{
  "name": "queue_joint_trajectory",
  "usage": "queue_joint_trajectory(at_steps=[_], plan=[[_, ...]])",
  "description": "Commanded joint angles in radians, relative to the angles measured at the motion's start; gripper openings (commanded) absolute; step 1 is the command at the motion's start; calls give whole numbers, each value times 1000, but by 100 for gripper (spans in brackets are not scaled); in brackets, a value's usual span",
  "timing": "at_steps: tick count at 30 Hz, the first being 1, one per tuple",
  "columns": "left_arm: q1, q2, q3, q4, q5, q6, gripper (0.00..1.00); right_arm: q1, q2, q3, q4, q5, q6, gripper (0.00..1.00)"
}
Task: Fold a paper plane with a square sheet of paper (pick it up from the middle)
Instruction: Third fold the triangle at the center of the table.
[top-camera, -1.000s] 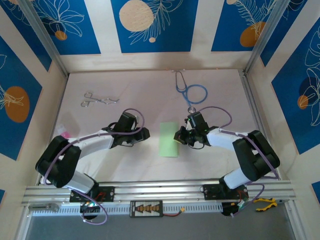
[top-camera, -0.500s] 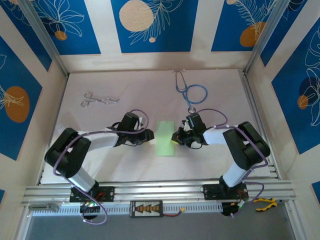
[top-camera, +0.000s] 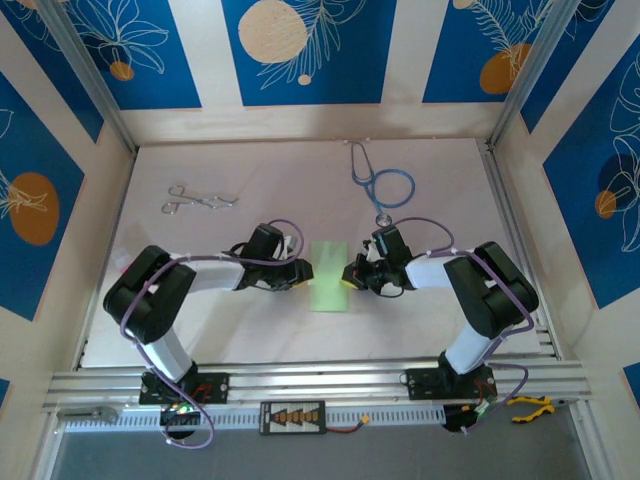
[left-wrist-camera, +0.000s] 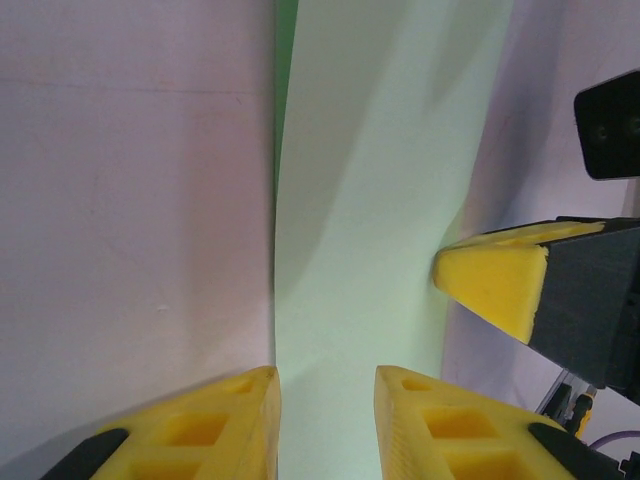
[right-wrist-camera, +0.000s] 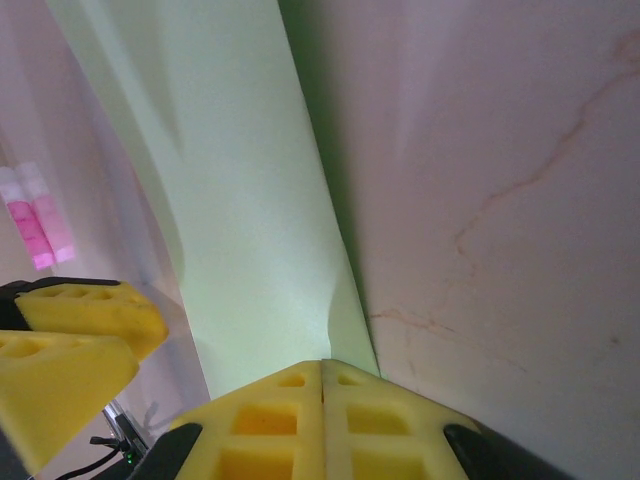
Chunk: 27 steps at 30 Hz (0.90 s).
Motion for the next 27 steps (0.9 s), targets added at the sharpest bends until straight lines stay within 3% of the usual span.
queue_joint_trajectory(at_steps=[1,27], plan=[[-11,14,30,-8,21,-2,30,-2,25,3,-77,19,-3,4],[-51,49,87,-143,-47,80,35,-3,22,13,-94,11,-9,4]])
